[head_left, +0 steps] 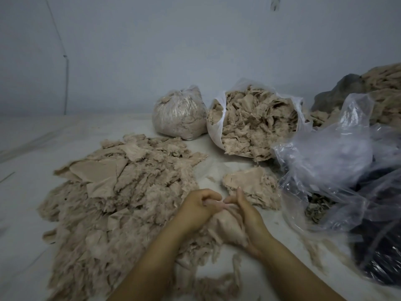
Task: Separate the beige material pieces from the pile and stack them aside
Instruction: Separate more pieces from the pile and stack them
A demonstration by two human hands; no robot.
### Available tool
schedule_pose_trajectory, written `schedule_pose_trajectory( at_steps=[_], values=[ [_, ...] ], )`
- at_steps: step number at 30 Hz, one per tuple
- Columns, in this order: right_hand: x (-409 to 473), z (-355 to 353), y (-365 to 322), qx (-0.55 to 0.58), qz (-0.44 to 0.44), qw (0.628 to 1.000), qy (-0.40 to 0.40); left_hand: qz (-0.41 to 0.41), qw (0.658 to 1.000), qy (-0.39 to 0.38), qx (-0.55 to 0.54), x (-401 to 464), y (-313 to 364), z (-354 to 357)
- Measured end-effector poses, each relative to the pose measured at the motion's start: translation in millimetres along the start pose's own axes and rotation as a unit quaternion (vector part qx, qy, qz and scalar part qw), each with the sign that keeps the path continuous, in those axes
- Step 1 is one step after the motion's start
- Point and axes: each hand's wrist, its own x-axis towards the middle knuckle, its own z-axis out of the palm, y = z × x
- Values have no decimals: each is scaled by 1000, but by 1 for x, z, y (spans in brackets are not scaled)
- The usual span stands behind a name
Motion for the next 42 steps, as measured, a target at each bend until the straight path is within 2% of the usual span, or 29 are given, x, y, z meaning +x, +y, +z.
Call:
schedule_pose_trajectory(
  at_steps=[2, 4, 7, 10, 12, 15, 16, 18, 20, 24, 32, 35, 38, 40, 42],
  values=[
    [-1, -5, -4, 39, 16, 998, -42, -36, 988, 104, -105, 3, 0, 0],
    [-1, -4, -1, 63, 41, 995, -62, -65, 973, 135, -174, 3, 0, 1],
    [0, 2, 2, 116, 50, 992, 2, -62, 977, 125, -163, -4, -2, 11],
    [3, -2, 1, 158, 6, 984, 81, -29, 985, 135, -100, -10, -4, 18],
    [2, -5, 0, 108, -24, 988, 106, -31, 988, 126, -89, -11, -2, 21],
    [-3, 1, 3, -19, -50, 995, 89, -58, 989, 57, -122, -11, 6, 28],
    [-5, 3, 4, -46, -50, 994, 85, -54, 992, 55, -102, -11, 7, 30],
    [-8, 8, 6, -82, -60, 992, 76, -30, 990, 102, -88, -9, 8, 33],
    [-11, 11, 6, -87, -73, 992, 54, -41, 981, 152, -117, -7, 5, 34],
    [-13, 16, 5, -75, -80, 993, 40, -121, 939, 183, -264, -6, 7, 37],
    [-13, 14, 4, -41, -82, 995, 31, -167, 905, 159, -358, -3, 15, 35],
    [-16, 11, 1, -66, -87, 994, -2, -136, 928, 130, -321, -4, 14, 30],
    [-14, 9, 1, -101, -106, 989, -3, -82, 969, 96, -212, -8, 15, 30],
    [-15, 12, 1, -104, -123, 987, 2, -55, 975, 123, -177, -7, 13, 30],
    [-15, 14, 2, -86, -122, 989, 3, -63, 967, 148, -199, -7, 13, 30]
  ],
)
